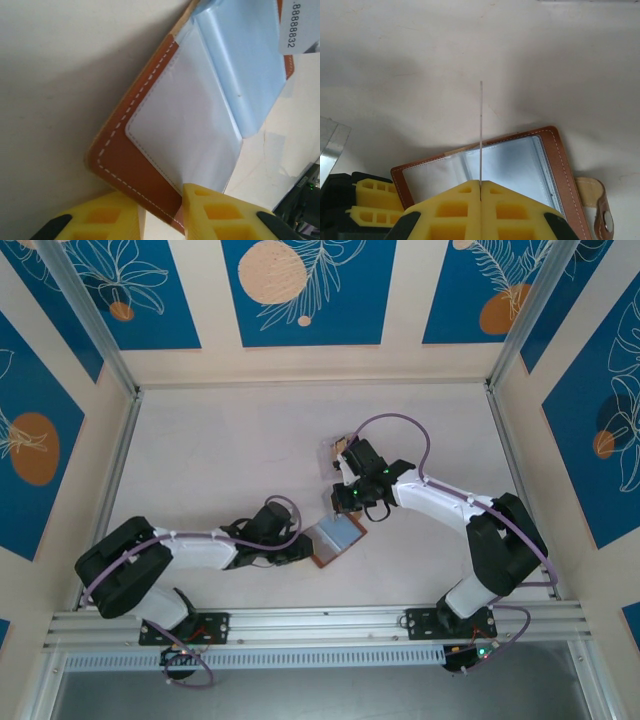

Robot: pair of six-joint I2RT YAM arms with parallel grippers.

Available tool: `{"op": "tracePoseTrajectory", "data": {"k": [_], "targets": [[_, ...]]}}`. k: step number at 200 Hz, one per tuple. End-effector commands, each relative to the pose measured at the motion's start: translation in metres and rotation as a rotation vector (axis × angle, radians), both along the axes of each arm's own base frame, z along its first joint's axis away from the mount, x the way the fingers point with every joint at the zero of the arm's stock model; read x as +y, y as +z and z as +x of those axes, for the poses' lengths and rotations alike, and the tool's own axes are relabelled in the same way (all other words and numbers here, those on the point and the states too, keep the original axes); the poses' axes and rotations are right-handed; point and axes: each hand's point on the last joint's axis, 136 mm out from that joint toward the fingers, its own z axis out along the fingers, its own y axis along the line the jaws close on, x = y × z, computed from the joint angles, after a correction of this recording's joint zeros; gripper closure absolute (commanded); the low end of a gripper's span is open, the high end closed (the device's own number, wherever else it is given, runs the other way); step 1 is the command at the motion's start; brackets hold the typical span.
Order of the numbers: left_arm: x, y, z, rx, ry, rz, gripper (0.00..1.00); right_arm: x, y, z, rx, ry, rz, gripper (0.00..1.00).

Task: Put the credit cards into the card holder

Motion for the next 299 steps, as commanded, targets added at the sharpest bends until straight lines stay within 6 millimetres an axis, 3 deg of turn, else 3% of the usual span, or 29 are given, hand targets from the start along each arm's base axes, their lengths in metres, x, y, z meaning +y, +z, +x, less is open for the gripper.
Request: {"op": "tracePoseTrajectory", "data": {"k": [1,66,96,141,188,299], "targets": [[-0.001,0.002,0.009,-0.023,0.005,0.021,0.79,0.0,0.004,-0.005,0.005,0.011,0.028,1.0],[0.017,-0.011,0.019,-0.037,-0.077,0.178,0.9,-0.003,0.003,-0.016,0.027,-0.006,0.113,1.0],[0.021,-0.018,0.02,-0.031,-0.109,0.229,0.91,-0.003,0.005,-0.02,0.02,-0.033,0.201,1.0],[0.028,-0.025,0.021,-0.02,-0.14,0.283,0.91,-0.008,-0.008,-0.017,0.006,-0.08,0.28,1.0],[0.033,-0.032,0.019,-0.002,-0.144,0.309,0.91,-0.013,-0.018,-0.013,-0.011,-0.111,0.294,1.0],[0.035,-0.034,0.019,0.01,-0.15,0.333,0.91,-0.015,-0.041,-0.024,0.045,-0.14,0.343,1.0]]}}
